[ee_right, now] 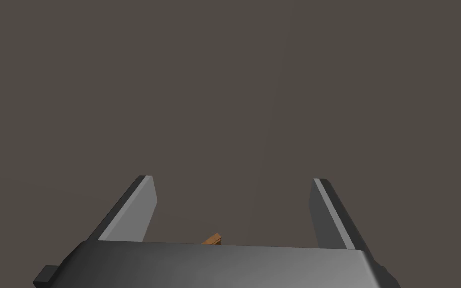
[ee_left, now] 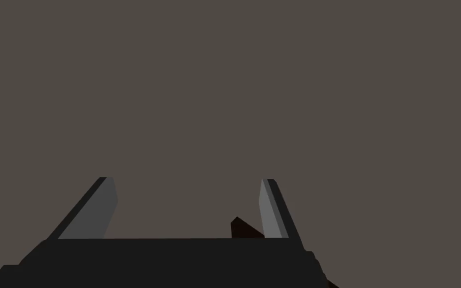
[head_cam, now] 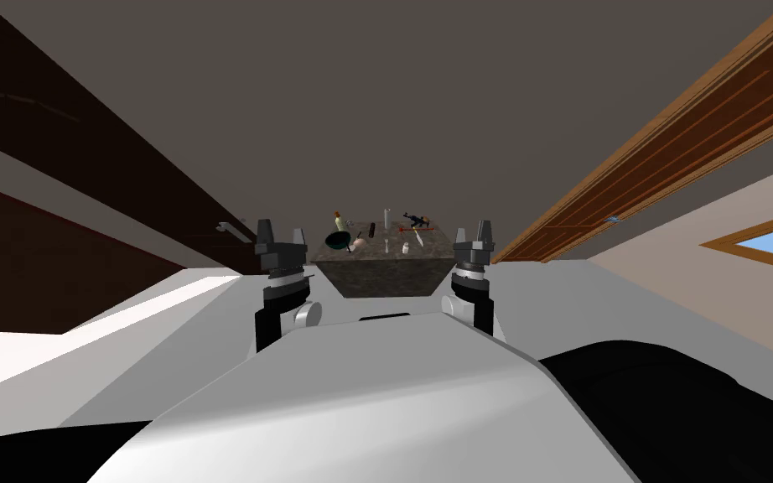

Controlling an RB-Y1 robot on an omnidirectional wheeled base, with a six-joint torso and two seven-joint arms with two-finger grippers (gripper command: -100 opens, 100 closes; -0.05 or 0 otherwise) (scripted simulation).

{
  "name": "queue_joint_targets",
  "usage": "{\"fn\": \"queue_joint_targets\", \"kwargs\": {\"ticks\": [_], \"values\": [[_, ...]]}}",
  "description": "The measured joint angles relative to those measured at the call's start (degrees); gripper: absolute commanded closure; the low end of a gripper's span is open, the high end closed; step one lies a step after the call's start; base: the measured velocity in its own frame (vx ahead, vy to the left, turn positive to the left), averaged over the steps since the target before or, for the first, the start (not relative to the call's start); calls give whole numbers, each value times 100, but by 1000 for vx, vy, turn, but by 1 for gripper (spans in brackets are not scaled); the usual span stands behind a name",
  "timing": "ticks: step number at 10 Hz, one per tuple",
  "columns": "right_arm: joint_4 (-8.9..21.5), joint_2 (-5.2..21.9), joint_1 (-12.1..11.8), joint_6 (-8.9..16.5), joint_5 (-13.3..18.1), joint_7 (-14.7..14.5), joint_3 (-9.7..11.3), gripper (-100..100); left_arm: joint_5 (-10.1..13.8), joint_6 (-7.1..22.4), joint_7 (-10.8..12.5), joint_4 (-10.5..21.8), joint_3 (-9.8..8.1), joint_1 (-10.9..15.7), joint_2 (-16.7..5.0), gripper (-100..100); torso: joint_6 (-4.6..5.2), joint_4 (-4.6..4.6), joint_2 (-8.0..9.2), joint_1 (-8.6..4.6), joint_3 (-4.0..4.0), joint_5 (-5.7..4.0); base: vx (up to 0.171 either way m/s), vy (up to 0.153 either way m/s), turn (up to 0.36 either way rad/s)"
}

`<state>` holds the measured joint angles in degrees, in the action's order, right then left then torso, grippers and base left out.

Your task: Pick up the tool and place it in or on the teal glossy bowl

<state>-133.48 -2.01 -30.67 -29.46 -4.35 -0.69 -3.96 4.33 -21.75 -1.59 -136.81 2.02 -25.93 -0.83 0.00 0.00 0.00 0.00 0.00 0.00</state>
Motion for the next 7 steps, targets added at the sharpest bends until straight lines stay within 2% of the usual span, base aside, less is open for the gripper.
{"fn": "queue_joint_targets", "kwargs": {"ticks": [3,4,7], "values": [[0,0,0,0,0,0,0,0,156,-6,124,163,-10,30,-390,-100,0,-2,-10,0,-6,0,31,-9,2],[0,0,0,0,0,0,0,0,258,-66,206,314,4,29,-510,-100,0,-4,-15,-4,-9,0,51,-29,-1],[0,0,0,0,0,0,0,0,584,-16,481,609,-64,148,-720,-100,0,-4,-17,-7,-10,-1,41,-25,-2]]}}
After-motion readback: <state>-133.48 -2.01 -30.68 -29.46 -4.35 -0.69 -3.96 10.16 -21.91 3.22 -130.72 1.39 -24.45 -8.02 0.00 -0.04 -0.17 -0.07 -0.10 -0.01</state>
